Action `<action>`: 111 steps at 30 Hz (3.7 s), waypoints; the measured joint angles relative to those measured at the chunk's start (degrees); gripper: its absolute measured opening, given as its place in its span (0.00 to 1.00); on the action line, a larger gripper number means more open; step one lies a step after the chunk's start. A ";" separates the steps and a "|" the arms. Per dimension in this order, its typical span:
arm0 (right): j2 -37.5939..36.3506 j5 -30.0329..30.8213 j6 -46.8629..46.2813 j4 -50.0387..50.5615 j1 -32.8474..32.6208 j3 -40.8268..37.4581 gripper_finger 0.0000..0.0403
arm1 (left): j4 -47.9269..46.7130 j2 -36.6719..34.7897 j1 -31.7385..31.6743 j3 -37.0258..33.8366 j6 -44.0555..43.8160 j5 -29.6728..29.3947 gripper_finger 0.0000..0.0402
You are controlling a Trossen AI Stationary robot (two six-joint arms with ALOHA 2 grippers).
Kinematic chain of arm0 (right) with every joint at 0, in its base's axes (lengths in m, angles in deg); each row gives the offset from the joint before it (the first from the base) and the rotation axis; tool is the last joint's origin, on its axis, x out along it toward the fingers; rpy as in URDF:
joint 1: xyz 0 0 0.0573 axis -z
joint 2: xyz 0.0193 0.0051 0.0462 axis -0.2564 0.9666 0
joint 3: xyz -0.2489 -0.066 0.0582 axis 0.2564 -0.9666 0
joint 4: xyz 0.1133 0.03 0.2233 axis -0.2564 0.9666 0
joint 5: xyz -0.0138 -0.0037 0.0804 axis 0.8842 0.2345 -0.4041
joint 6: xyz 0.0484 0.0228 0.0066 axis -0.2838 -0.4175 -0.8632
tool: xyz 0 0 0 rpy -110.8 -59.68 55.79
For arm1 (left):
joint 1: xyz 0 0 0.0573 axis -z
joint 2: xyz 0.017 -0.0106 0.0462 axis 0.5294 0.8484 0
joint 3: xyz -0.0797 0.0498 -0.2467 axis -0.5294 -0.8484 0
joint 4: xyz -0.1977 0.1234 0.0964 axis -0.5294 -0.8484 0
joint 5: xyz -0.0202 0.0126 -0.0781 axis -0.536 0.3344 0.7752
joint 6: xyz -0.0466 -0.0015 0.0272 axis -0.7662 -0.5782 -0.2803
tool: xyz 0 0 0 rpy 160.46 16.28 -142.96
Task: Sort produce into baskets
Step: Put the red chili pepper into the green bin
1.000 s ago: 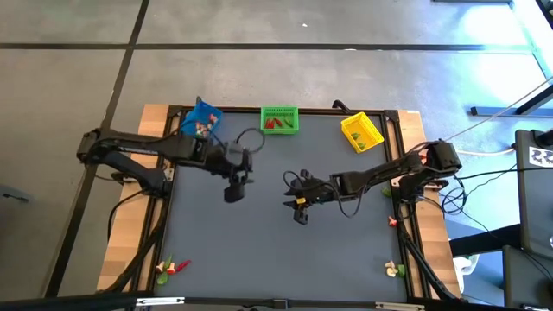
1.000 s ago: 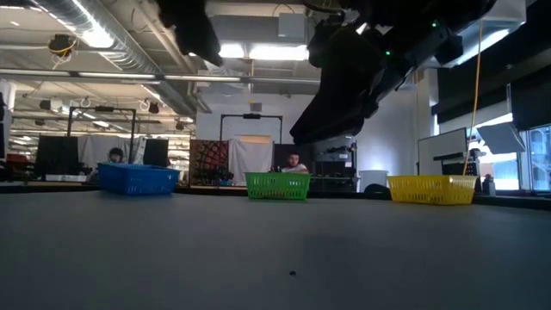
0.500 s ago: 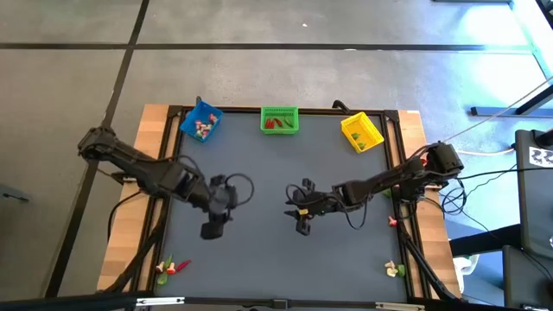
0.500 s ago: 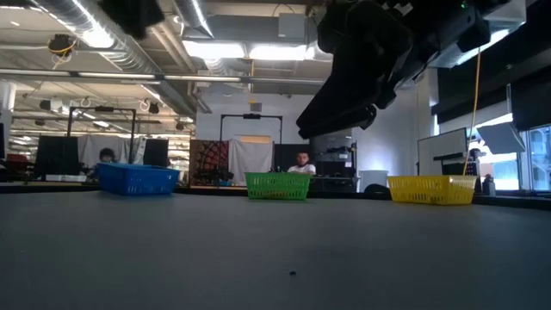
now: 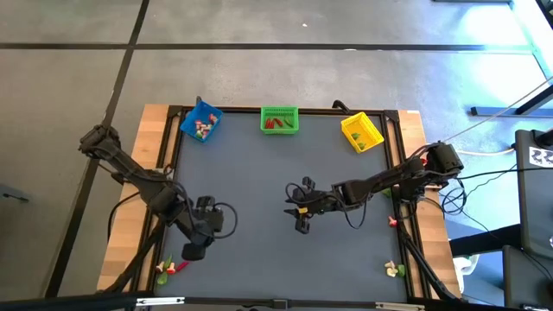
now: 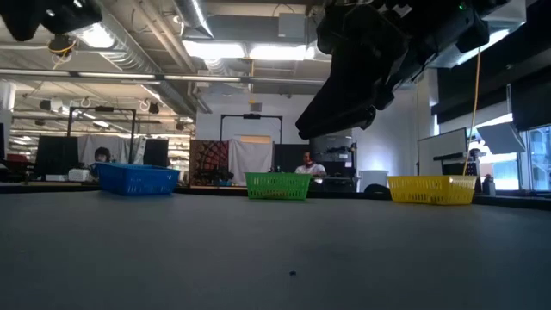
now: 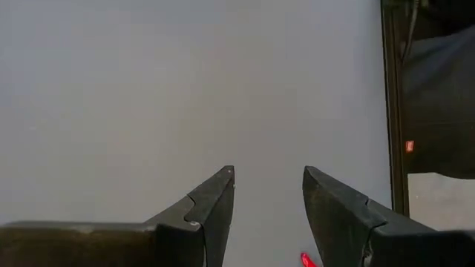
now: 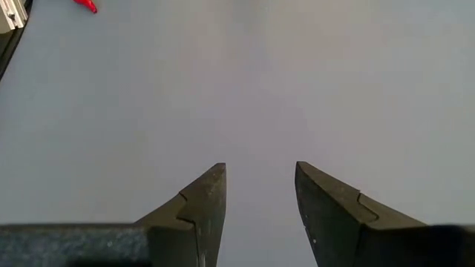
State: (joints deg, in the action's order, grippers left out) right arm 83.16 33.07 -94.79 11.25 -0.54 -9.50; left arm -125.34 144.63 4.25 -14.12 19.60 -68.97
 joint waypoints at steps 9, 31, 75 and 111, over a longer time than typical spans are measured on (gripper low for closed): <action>0.00 -0.85 0.03 1.36 0.00 0.01 0.40 | -3.76 0.04 4.08 -3.46 -15.89 3.77 0.39; 0.01 -1.27 -1.43 4.84 0.00 0.00 0.40 | 1.53 14.80 13.63 -6.58 -46.25 20.58 0.39; 0.01 -0.22 -1.23 5.20 0.04 0.00 0.40 | 9.78 14.89 13.00 -11.00 -31.12 17.58 0.10; 0.01 -2.86 1.80 -22.02 0.02 0.00 0.72 | 42.10 -0.44 -5.94 -10.91 14.37 -29.81 0.11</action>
State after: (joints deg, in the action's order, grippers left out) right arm 83.17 30.21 -92.98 -10.77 -0.52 -9.50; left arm -83.24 144.19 -1.69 -25.03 33.97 -98.77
